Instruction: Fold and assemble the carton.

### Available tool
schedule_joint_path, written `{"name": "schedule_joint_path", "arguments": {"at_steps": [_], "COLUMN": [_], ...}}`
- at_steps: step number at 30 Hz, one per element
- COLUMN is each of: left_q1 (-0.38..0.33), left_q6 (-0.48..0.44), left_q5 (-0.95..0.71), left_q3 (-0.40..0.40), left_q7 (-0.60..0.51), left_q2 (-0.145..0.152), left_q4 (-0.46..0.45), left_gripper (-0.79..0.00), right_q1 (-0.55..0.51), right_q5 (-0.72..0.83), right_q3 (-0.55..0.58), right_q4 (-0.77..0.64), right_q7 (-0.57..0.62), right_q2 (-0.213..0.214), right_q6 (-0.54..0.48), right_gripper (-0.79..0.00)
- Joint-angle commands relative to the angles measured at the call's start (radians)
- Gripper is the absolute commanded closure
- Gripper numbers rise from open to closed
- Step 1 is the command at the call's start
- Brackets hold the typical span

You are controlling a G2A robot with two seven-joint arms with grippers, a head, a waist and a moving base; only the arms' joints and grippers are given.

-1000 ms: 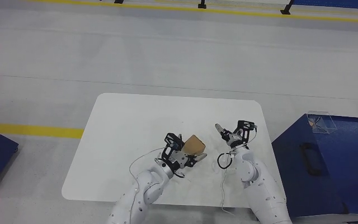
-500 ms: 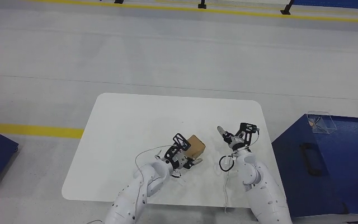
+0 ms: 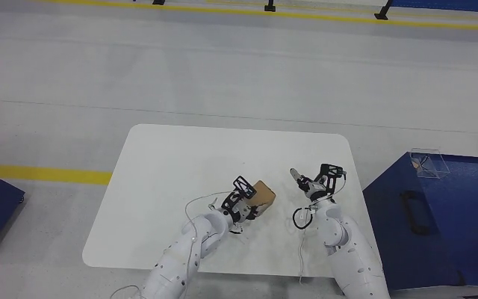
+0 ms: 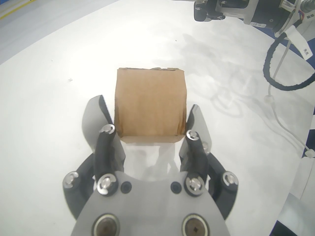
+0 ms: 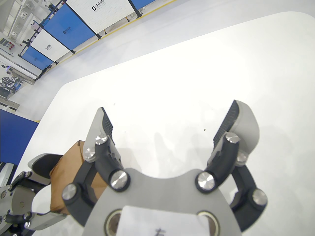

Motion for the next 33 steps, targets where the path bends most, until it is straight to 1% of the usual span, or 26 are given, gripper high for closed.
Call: {"name": "schedule_joint_path", "arguments": {"at_steps": [1,2,3,6,9,12,16,19,20,21,24,27,28,29,30,33], "left_q1": [-0.004,-0.005,-0.005,0.005,0.031,0.068,0.105,0.100,0.091,0.082,0.053,0.026,0.017,0.011,0.005,-0.004], "left_q6": [-0.001,0.000,0.000,-0.010,-0.039,-0.070,-0.075,0.008,0.048,0.093,0.170,0.202,0.213,0.232,0.253,0.275], "left_q5": [-0.004,-0.006,-0.010,-0.053,-0.156,-0.356,-0.757,-1.039,-1.086,-1.117,-1.206,-1.265,-1.262,-1.259,-1.253,-1.280], "left_q3": [0.004,0.005,0.006,-0.003,-0.029,-0.074,-0.143,-0.182,-0.192,-0.195,-0.202,-0.201,-0.198,-0.195,-0.191,-0.191], "left_q7": [-0.001,-0.001,-0.001,-0.001,-0.009,-0.036,-0.112,-0.244,-0.281,-0.314,-0.385,-0.430,-0.434,-0.435,-0.441,-0.475], "left_q2": [-0.001,-0.002,-0.002,-0.002,-0.001,-0.002,-0.011,-0.017,-0.017,-0.018,-0.021,-0.024,-0.024,-0.024,-0.023,-0.023], "left_q4": [0.005,0.004,0.000,-0.029,-0.076,-0.123,-0.148,-0.118,-0.097,-0.078,-0.015,0.043,0.060,0.074,0.087,0.109], "left_gripper": [-0.099,-0.018,0.000,0.000,0.000,0.000,0.000,0.000,0.000,0.000,0.000,0.000,-0.105,-0.785,-0.785,-0.785], "right_q1": [0.000,0.000,0.000,0.000,0.000,0.000,0.000,0.000,0.000,0.000,0.000,0.000,0.000,0.000,0.000,0.000], "right_q5": [0.000,0.000,0.000,0.000,0.000,0.000,0.000,0.000,0.000,0.000,0.000,0.000,0.000,0.000,0.000,0.000], "right_q3": [0.000,0.000,0.000,0.000,0.000,0.000,0.000,0.000,0.000,0.000,0.000,0.000,0.000,0.000,0.000,0.000], "right_q4": [0.000,0.000,0.000,0.000,0.000,0.000,0.000,0.000,0.000,0.000,0.000,0.000,0.000,0.000,0.000,0.000], "right_q7": [0.000,0.000,0.000,0.000,0.000,0.000,0.000,0.000,0.000,0.000,0.000,0.000,0.000,0.000,0.000,0.000], "right_q2": [0.000,0.000,0.000,0.000,0.000,0.000,0.000,0.000,0.000,0.000,0.000,0.000,0.000,0.000,0.000,0.000], "right_q6": [0.000,0.000,0.000,0.000,0.000,0.000,0.000,0.000,0.000,0.000,0.000,0.000,0.000,0.000,0.000,0.000], "right_gripper": [-0.785,-0.785,-0.785,-0.785,-0.785,-0.785,-0.785,-0.785,-0.785,-0.785,-0.785,-0.785,-0.785,-0.785,-0.785,-0.785]}}
